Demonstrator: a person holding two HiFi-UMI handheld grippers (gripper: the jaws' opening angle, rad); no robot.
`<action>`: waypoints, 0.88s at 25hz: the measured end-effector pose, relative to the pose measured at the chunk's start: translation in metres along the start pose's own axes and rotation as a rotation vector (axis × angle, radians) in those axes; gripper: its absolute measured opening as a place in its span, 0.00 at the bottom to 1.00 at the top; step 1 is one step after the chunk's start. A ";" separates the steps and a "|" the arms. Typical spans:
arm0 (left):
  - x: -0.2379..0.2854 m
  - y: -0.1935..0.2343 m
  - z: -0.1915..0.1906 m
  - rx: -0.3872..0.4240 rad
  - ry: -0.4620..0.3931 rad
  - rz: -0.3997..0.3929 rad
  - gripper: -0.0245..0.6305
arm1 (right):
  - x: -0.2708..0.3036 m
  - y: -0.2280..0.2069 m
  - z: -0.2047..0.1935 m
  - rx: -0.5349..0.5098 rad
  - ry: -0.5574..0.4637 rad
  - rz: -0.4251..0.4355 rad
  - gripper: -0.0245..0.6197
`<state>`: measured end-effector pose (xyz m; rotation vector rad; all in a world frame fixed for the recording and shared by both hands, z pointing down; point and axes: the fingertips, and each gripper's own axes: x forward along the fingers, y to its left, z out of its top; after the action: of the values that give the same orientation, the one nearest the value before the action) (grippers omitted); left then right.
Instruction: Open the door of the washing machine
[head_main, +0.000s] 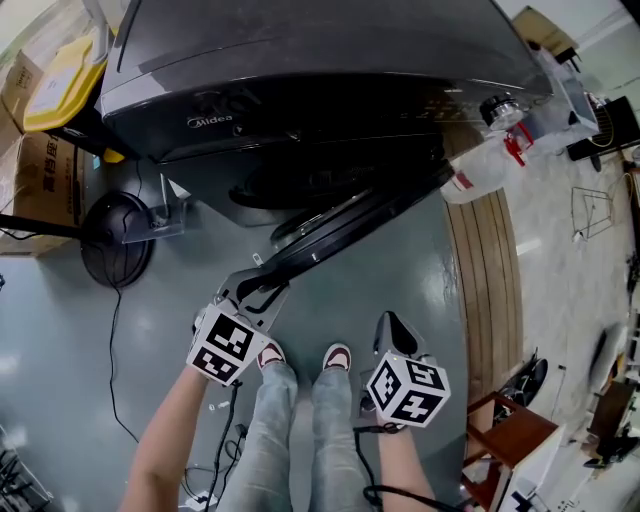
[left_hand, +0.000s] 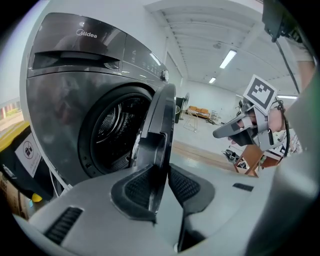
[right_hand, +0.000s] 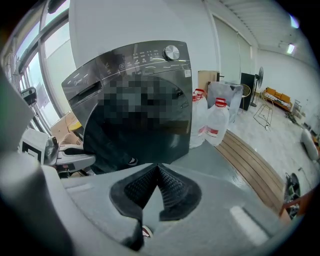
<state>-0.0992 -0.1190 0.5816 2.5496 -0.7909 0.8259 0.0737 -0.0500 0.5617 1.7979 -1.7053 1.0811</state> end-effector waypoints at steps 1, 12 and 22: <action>0.000 -0.003 -0.001 0.002 0.004 -0.003 0.17 | -0.002 -0.002 0.000 0.004 -0.002 -0.003 0.05; 0.002 -0.041 -0.008 0.002 0.035 0.001 0.17 | -0.023 -0.029 -0.015 0.025 0.006 -0.019 0.05; 0.006 -0.068 -0.012 -0.085 -0.007 0.061 0.17 | -0.040 -0.072 -0.025 -0.018 0.012 -0.035 0.05</action>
<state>-0.0593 -0.0625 0.5840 2.4661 -0.8913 0.7845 0.1397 0.0050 0.5597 1.7996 -1.6648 1.0565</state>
